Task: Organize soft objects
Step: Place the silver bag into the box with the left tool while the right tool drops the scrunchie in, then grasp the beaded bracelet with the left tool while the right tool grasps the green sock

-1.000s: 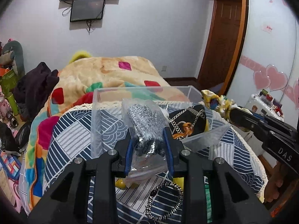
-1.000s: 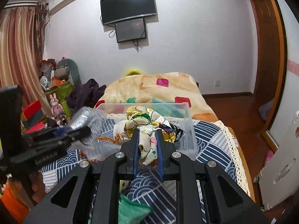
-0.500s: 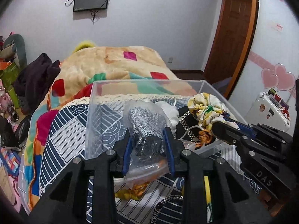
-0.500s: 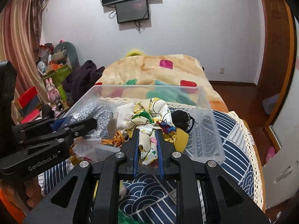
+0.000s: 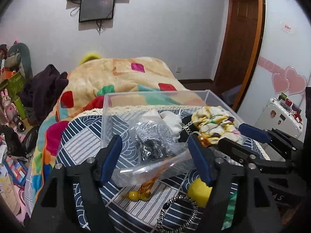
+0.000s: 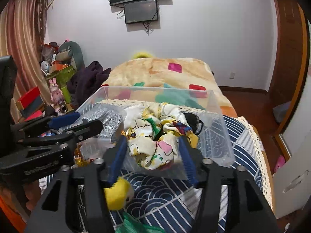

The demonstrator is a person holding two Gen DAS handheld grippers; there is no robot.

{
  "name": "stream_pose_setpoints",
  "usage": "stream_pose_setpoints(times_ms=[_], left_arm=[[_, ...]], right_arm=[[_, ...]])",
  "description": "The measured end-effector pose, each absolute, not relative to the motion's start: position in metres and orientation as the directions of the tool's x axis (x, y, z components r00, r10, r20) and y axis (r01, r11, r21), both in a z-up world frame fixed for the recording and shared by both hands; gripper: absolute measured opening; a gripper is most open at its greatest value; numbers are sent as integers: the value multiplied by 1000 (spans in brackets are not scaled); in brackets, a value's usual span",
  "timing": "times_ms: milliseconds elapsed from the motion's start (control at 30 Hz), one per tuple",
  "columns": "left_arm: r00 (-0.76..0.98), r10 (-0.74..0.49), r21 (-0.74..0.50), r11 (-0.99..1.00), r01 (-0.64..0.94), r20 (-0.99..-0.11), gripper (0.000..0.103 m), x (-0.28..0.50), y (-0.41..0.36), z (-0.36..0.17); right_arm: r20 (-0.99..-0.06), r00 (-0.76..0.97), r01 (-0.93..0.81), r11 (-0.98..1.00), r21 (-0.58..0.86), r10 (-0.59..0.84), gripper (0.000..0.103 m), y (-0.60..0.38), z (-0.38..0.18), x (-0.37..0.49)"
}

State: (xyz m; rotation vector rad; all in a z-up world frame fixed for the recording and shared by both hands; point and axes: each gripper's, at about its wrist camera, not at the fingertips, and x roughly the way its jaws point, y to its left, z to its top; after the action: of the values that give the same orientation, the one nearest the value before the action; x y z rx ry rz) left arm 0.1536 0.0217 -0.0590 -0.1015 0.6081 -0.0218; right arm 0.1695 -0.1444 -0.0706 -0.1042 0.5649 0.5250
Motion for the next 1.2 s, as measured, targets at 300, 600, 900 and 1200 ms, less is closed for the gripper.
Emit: stream_pose_setpoints(times_ms=[300, 600, 900, 1200], left_arm=[[861, -48, -99, 995, -3, -507, 97, 115, 20, -40], [819, -78, -102, 995, 24, -569, 98, 90, 15, -68], [730, -81, -85, 996, 32, -679, 98, 84, 10, -118], [690, -129, -129, 990, 52, -712, 71, 100, 6, -136]], right_arm=[[-462, 761, -479, 874, 74, 456, 76, -168, -54, 146], [-515, 720, -508, 859, 67, 466, 78, -165, -80, 125], [-625, 629, -547, 834, 67, 463, 78, -164, -118, 108], [-651, 578, -570, 814, 111, 493, 68, -164, -128, 115]])
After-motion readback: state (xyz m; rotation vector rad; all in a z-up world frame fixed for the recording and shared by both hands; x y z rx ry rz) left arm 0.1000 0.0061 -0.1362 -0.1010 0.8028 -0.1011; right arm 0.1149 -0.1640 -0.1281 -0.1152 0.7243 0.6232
